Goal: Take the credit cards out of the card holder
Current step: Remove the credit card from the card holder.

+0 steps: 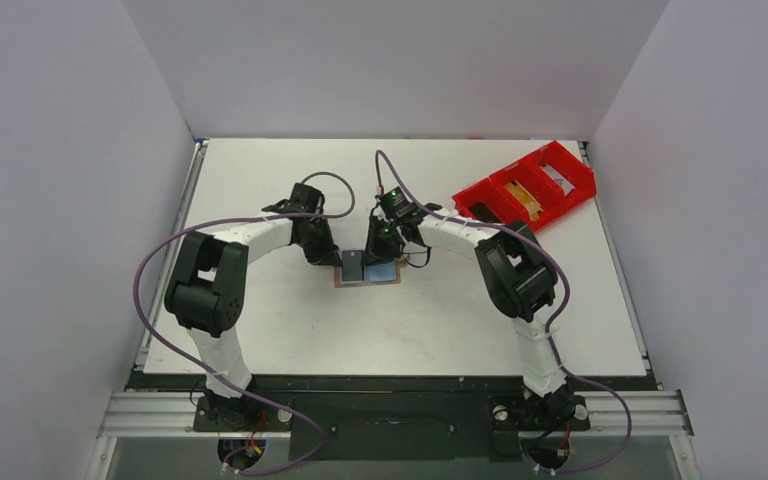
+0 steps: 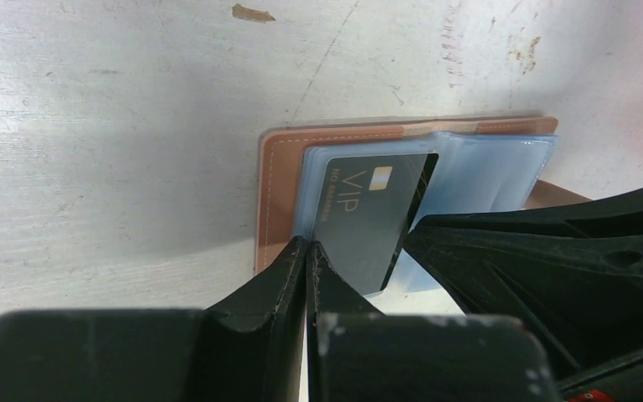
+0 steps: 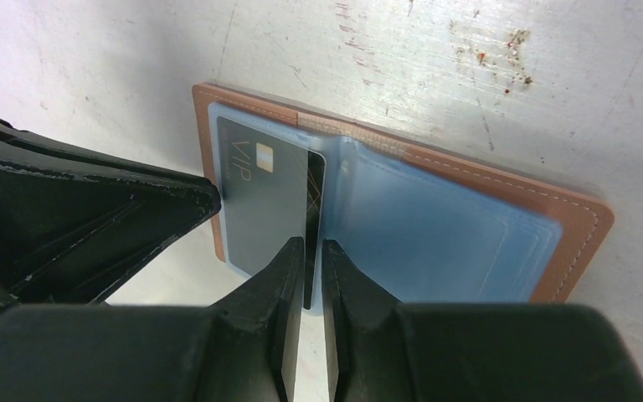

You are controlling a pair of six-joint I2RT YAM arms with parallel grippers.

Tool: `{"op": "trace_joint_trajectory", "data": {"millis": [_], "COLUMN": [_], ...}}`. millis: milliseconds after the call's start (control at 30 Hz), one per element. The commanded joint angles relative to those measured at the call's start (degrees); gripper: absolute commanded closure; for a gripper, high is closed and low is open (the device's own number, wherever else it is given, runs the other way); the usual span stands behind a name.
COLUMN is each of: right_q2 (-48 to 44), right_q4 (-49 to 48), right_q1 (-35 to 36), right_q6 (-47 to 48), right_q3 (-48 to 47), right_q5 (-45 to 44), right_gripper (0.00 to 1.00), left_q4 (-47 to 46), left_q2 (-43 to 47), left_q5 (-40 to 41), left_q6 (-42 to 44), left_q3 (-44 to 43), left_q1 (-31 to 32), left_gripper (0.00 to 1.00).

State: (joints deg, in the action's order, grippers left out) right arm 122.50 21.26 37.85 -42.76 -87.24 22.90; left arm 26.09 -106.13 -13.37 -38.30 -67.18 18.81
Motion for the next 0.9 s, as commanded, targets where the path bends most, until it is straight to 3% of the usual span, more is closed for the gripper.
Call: {"op": "trace_joint_trajectory", "data": {"millis": [0,633,867], "right_q2": [-0.3,1.1,-0.2], "right_q4": [-1.7,-9.4,-12.4], "right_q1": [-0.3,-2.0,-2.8], "right_q6": [-0.1,-3.8,-4.8], "right_q3": [0.7,4.9,7.3], "right_q5": [-1.0,5.4,6.5], "right_gripper": [0.88,0.87,0.98], "left_q4": [-2.6,-2.1,-0.3], "left_q2": [-0.8,-3.8,-3.8], "left_q5": [1.0,2.7,4.9], "left_q6": [0.1,-2.3,-2.9], "left_q3": [0.3,0.2,0.6], "left_q1": [0.6,4.3,4.2], "left_gripper": [1.00,1.00,1.00]}}
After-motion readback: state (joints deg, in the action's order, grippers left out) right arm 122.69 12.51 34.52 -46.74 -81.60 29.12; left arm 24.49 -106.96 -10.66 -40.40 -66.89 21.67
